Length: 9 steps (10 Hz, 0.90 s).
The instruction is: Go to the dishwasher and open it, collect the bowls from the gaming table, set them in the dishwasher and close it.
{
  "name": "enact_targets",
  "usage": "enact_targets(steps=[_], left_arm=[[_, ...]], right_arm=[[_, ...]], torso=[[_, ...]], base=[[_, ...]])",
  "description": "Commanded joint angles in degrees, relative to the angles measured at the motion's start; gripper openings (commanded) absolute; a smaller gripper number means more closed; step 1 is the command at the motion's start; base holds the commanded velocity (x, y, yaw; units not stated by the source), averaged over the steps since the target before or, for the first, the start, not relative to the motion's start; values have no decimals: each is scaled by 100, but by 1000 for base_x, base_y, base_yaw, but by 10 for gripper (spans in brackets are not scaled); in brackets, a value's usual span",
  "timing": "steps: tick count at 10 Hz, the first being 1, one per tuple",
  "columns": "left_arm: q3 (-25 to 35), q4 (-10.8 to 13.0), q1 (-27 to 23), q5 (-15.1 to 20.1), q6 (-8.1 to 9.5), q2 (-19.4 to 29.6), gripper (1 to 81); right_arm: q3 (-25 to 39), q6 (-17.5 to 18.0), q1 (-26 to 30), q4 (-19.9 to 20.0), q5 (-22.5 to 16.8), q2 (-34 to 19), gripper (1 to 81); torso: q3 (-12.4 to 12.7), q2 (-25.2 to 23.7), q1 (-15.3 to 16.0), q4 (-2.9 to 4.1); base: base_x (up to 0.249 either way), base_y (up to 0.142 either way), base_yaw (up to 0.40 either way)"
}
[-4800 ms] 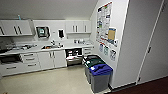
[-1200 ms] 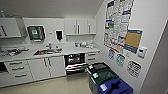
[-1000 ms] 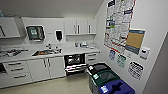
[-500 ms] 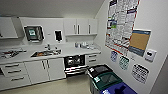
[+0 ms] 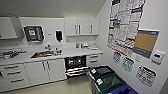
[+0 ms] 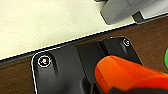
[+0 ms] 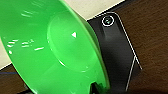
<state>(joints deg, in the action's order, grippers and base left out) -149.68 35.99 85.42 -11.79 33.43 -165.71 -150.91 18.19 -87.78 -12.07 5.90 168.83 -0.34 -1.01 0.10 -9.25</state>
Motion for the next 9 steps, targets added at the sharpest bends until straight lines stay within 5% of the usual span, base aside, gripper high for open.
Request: enact_targets(steps=[1,9], left_arm=[[8,31,-319,159,15,72,10],[8,31,-319,159,24,72,10]], right_arm=[[27,-26,283,-85,-274,-13,10],[19,-26,283,-85,-274,-13,10]], torso=[[0,0,0,0],[0,-2,-5,0]], base=[[115,67,0],[115,70,0]])
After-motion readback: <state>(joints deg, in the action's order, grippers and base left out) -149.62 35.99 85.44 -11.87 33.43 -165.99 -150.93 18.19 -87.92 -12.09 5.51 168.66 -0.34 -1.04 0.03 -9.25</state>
